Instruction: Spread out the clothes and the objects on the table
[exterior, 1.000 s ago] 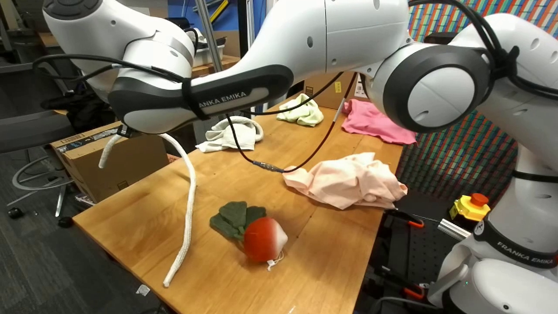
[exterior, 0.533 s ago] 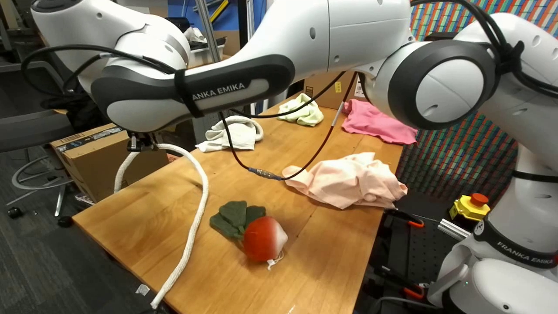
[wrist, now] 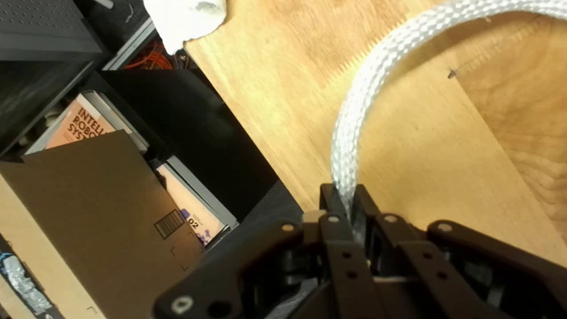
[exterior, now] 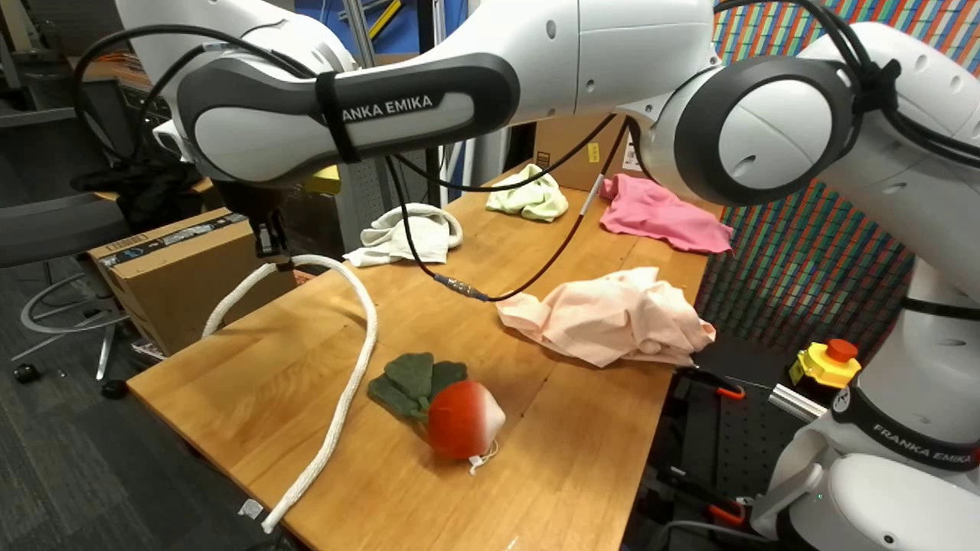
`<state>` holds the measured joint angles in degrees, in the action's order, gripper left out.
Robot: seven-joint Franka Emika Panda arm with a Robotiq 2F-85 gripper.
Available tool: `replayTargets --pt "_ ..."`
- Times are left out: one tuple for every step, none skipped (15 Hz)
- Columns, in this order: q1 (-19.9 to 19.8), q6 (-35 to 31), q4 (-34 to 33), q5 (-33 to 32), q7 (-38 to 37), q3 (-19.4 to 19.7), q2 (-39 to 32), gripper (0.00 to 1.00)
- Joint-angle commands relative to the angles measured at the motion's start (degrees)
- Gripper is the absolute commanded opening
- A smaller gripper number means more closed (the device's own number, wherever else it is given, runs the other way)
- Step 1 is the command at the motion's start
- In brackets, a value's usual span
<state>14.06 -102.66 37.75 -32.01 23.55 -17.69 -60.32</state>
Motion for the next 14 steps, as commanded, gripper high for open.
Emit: replayTargets --pt "-1.83 1.29 -2.90 3.21 8.77 -3.13 -1.15 0.09" --pt "-2.19 1.38 -3.11 4.04 10.26 -3.62 -1.44 0.09" --pt "-2.37 1.13 -3.53 4.76 10.30 -3.87 -1.86 0.09" --pt "-2.41 1.24 -4.01 5.41 9.43 -3.96 -2.12 0.09" --pt "-2.20 0.96 -4.45 5.79 7.51 -3.60 -2.46 0.09" --pt "-1.66 -0.14 -5.09 5.65 4.20 -2.69 -2.87 0.09" --pt "-1.24 -1.36 -5.69 5.23 1.27 -2.13 -3.20 0.09" --pt "-0.78 -2.62 -6.29 4.74 -2.06 -1.65 -3.45 0.09" --pt "-0.18 -3.84 -6.78 4.13 -4.52 -1.18 -3.58 0.09" --pt "0.29 -5.05 -7.20 3.86 -7.07 -0.84 -3.62 0.08" --pt "0.72 -6.17 -7.58 3.82 -9.79 -0.59 -3.67 0.08" --pt "1.16 -7.13 -8.05 3.78 -12.37 -0.25 -3.59 0.08" --pt "1.46 -7.87 -8.34 3.97 -15.11 -0.10 -3.52 0.08" --pt "1.83 -8.87 -8.67 3.90 -17.74 0.22 -3.51 0.08"
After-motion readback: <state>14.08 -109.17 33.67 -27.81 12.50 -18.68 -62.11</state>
